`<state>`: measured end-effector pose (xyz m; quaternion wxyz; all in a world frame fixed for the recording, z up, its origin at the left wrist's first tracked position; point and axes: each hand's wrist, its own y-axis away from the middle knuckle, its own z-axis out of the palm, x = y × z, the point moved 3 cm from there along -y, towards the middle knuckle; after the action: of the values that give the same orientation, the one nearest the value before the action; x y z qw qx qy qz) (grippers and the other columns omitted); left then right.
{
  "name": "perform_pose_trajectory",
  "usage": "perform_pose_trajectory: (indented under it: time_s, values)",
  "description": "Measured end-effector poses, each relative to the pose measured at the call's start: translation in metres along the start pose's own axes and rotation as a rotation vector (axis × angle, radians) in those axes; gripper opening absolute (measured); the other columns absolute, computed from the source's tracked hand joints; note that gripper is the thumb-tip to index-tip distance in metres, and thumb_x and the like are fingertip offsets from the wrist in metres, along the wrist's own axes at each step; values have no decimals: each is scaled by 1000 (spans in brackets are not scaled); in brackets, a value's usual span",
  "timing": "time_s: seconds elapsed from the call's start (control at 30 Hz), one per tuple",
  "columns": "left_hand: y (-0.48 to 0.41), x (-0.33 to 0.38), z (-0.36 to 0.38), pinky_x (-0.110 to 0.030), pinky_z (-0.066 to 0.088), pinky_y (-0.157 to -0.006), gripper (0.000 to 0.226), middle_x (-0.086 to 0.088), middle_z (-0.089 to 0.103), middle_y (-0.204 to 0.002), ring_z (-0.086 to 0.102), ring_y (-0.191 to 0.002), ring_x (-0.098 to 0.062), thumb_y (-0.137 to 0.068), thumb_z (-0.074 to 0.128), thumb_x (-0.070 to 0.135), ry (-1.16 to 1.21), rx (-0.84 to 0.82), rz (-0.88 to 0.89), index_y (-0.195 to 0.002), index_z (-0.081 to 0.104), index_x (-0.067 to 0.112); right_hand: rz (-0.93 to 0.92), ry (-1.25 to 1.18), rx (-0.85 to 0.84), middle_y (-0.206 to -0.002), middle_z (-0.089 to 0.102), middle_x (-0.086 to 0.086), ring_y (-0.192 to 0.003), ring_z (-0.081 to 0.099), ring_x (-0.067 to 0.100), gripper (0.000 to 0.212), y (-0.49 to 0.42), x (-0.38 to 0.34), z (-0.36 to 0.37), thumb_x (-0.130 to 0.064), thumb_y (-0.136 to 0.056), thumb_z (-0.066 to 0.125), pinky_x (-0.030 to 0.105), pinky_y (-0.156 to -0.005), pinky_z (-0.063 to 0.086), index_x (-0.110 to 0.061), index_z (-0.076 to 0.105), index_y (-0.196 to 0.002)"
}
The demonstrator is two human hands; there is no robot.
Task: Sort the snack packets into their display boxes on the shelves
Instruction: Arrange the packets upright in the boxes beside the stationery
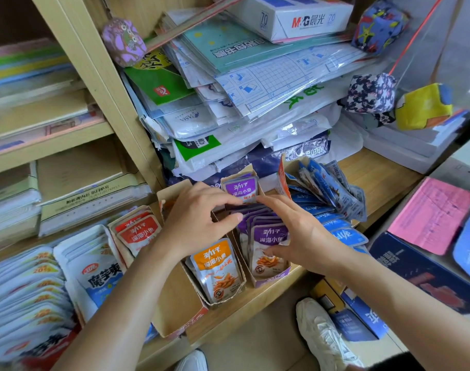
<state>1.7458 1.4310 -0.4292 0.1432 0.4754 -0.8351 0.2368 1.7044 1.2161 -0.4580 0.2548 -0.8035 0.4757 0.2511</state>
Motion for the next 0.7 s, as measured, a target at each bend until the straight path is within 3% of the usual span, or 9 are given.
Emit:
perform_pose_trajectory:
  time_s: [0.2,0.33,0.47,0.57,0.7]
  values:
    - [-2,-2,4,-30,39,-74,15,10,76,-91,54,-86,-10,-91,70,32,-128,198,-33,-102,78,25,-2,63,81,-147,34,-12,-136,38,6,100,-2,-2,0,-28,-73,88,31,-105,50,-27,28,-154]
    - [-7,4,6,-32,50,-72,12,9,75,-82,61,-77,-11,-88,76,26,-89,312,-89,-98,77,21,98,-130,152,-136,46,-14,-123,51,1,90,4,-3,1,-21,-74,87,24,-93,56,-30,36,-147]
    - [-9,7,4,-24,48,-64,9,7,68,-79,58,-71,-8,-83,81,19,-76,373,-122,-88,73,19,178,-255,150,-127,56,-16,-115,57,-1,84,4,-3,1,-9,-77,83,27,-89,58,-32,39,-146]
    - [-9,5,0,-28,49,-67,7,9,67,-78,58,-75,-10,-85,79,27,-85,300,-58,-88,77,21,199,-266,120,-129,56,-17,-117,57,-1,85,3,-2,3,-10,-80,81,28,-90,58,-35,35,-147]
    - [-6,2,5,-33,42,-77,28,6,63,-89,54,-87,-18,-88,73,39,-278,180,-14,-111,77,23,196,-250,90,-134,53,-15,-125,52,8,85,2,1,5,-15,-81,80,34,-92,58,-41,32,-147]
